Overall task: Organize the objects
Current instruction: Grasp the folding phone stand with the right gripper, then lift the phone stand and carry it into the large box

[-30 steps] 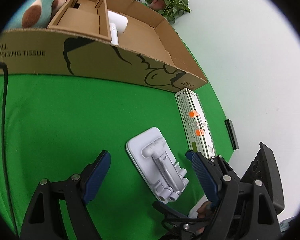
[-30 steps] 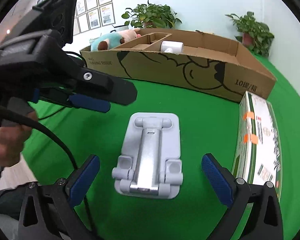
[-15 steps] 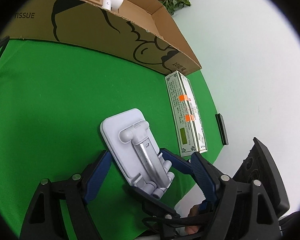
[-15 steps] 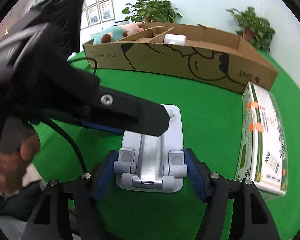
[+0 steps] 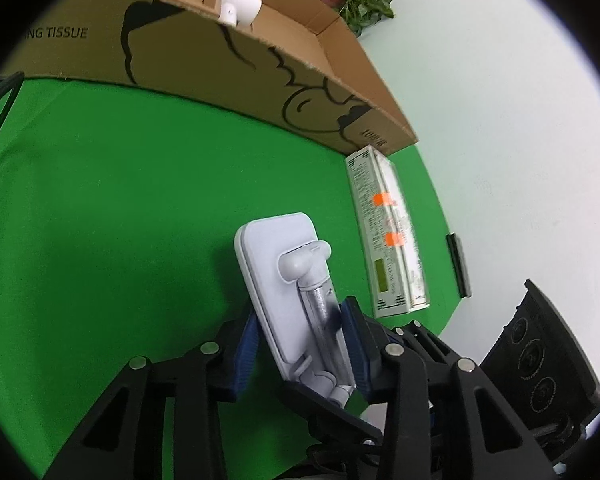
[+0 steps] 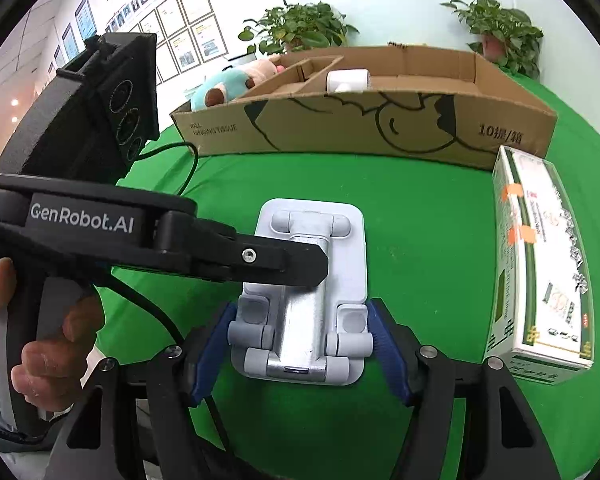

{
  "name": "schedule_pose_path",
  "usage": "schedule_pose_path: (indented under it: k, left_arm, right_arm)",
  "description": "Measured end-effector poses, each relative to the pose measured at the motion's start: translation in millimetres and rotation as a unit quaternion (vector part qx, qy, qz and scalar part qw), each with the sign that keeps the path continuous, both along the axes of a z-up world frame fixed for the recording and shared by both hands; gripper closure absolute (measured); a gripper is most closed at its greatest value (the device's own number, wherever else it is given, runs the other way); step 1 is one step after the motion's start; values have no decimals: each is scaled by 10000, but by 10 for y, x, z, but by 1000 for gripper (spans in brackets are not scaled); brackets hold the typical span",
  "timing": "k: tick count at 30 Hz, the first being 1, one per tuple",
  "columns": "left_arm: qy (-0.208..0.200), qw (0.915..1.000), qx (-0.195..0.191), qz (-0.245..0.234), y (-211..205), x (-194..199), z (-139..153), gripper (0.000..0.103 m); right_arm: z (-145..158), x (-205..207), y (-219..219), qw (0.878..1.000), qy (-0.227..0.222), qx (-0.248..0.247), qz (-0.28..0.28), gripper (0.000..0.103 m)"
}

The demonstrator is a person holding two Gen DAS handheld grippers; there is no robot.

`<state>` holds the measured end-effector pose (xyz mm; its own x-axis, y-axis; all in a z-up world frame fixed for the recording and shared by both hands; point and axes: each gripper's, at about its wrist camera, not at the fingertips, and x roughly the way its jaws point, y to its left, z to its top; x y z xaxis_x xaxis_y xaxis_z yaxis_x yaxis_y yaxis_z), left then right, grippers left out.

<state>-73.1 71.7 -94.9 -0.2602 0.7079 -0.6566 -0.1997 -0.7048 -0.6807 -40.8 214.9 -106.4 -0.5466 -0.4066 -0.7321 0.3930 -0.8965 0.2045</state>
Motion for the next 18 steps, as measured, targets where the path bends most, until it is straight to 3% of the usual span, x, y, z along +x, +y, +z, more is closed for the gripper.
schedule_pose_path:
  k: [8, 18]
  left_arm:
    - [772, 9969, 14, 135, 74, -57, 617, 69]
    - [1955, 9804, -214, -97, 286, -121, 1523, 71]
  right_arm:
    - [486, 34, 6, 9962, 837, -102, -211, 40]
    - [1198, -214, 66, 9830, 1779, -165, -421, 40]
